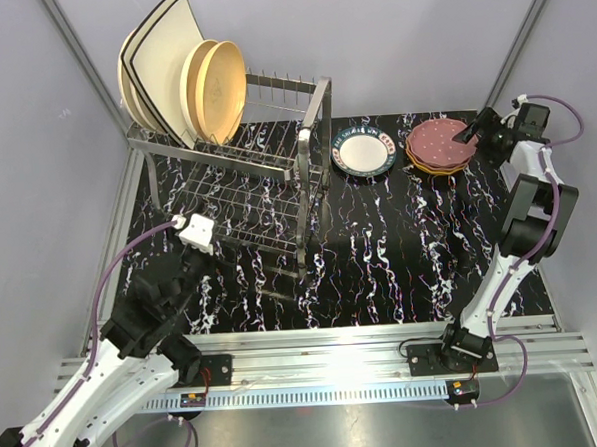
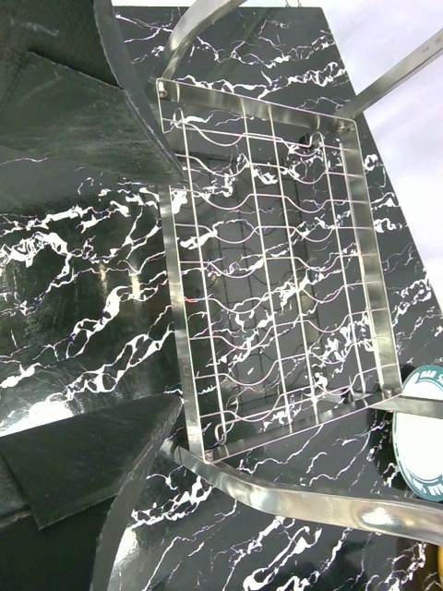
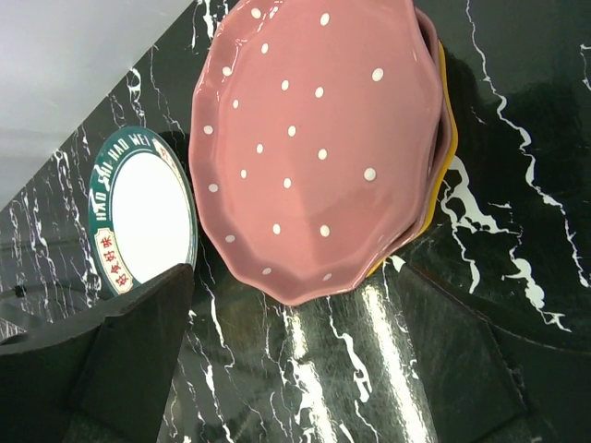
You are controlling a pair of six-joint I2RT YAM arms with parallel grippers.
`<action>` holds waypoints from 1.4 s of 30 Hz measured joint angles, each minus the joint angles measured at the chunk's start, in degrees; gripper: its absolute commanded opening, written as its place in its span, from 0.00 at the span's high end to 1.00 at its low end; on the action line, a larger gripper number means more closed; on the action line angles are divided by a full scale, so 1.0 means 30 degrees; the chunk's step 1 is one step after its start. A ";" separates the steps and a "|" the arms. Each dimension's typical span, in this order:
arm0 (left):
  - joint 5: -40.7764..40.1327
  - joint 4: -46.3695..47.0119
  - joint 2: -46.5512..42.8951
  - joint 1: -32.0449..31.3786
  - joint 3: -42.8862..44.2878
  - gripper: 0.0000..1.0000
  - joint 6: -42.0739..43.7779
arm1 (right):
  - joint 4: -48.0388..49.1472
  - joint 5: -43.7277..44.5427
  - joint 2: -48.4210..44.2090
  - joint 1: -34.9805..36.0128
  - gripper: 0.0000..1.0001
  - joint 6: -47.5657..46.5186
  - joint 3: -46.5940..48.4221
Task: Unload the plates from the dish rack
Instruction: Place the plate on the table
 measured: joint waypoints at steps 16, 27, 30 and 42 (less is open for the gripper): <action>-0.0007 0.0000 -0.0510 0.0000 0.0000 0.01 -0.0007 | -0.0743 0.0036 -0.2229 -0.0240 0.00 -0.1188 -0.1515; -0.0022 0.0015 -0.1020 0.0000 0.0000 0.01 -0.0007 | -0.1326 -0.0678 -0.5442 -0.0379 0.00 -0.2062 -0.4634; -0.0022 0.0036 -0.1122 0.0000 0.0000 0.01 -0.0015 | -0.1741 -0.1268 -0.6674 -0.0393 0.00 -0.2484 -0.5610; -0.0430 -0.0386 -0.1078 0.0000 0.0896 0.01 -0.1399 | -0.3869 -0.5690 -1.3806 -0.0204 0.00 -0.5391 -0.9282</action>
